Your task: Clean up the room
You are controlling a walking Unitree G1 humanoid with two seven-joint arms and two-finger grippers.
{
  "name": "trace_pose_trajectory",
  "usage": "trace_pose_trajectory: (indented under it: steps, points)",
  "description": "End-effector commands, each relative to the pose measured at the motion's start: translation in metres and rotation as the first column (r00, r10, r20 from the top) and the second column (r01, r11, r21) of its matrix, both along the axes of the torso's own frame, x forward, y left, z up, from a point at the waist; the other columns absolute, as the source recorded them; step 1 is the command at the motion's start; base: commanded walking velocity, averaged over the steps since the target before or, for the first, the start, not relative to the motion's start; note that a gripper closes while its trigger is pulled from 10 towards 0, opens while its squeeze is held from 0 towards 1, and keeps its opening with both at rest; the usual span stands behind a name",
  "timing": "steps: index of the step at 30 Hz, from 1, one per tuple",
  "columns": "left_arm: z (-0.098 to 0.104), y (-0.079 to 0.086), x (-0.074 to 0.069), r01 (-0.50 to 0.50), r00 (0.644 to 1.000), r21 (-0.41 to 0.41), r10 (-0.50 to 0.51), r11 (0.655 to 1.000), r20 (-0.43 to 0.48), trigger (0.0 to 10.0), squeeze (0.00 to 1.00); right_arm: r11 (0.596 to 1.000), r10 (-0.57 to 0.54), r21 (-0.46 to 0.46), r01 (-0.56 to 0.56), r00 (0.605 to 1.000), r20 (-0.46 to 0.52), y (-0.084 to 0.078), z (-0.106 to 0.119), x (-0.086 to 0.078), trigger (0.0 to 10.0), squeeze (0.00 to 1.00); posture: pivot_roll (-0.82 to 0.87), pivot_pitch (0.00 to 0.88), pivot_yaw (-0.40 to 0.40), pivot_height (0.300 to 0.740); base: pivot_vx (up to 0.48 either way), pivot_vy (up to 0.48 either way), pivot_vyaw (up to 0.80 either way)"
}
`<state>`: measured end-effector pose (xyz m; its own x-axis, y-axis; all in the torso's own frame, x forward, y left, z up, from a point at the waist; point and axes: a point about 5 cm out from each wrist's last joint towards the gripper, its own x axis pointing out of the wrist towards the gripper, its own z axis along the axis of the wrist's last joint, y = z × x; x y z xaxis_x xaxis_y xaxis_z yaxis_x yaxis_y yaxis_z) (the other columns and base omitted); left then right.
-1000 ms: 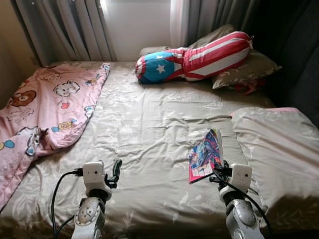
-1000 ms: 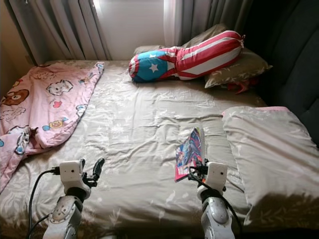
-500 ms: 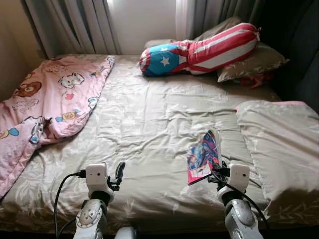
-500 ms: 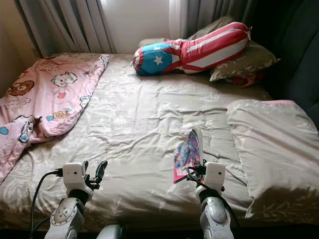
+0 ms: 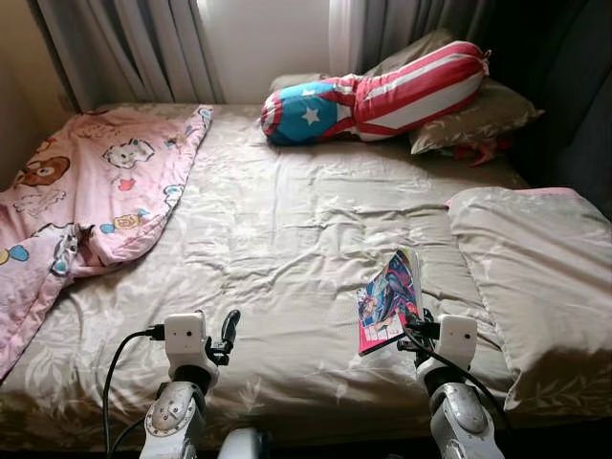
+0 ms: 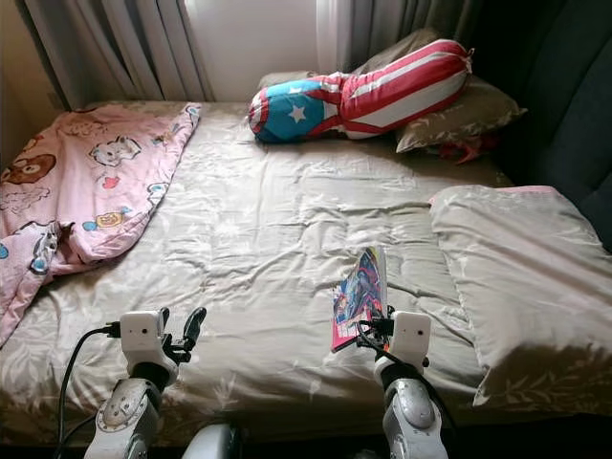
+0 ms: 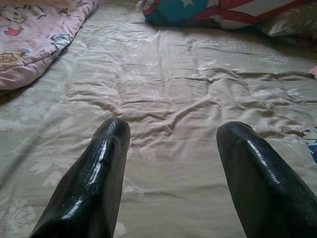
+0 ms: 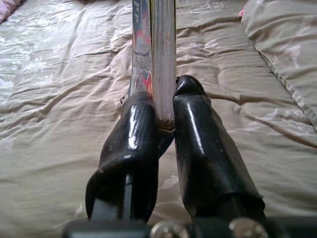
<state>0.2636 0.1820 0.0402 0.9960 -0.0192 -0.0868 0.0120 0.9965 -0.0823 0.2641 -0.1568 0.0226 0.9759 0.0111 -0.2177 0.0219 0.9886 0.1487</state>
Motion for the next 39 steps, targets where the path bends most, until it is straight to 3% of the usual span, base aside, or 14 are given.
trace_pose_trajectory:
  steps: [1,25,39]
  points:
    - [0.003,0.000,0.001,0.005,1.000,0.002,-0.005,1.000,0.007,10.0,0.00,1.000,0.001,0.003,-0.001,0.999,0.039,0.001,0.006,0.004,10.0,0.00,-0.06,0.010,0.003,0.646,0.000,0.000,0.00]
    - [0.004,0.002,0.003,0.008,1.000,0.012,-0.008,1.000,0.006,10.0,0.00,0.999,0.032,0.016,-0.033,0.998,0.049,0.006,0.007,0.006,10.0,0.00,-0.05,0.001,0.008,0.646,0.239,0.000,0.00]
    - [0.004,0.005,0.003,0.000,1.000,0.023,0.000,1.000,0.002,10.0,0.00,0.993,0.117,-0.024,-0.116,0.993,0.030,0.011,0.003,0.003,10.0,0.00,-0.05,0.022,0.010,0.646,0.336,0.000,0.00]
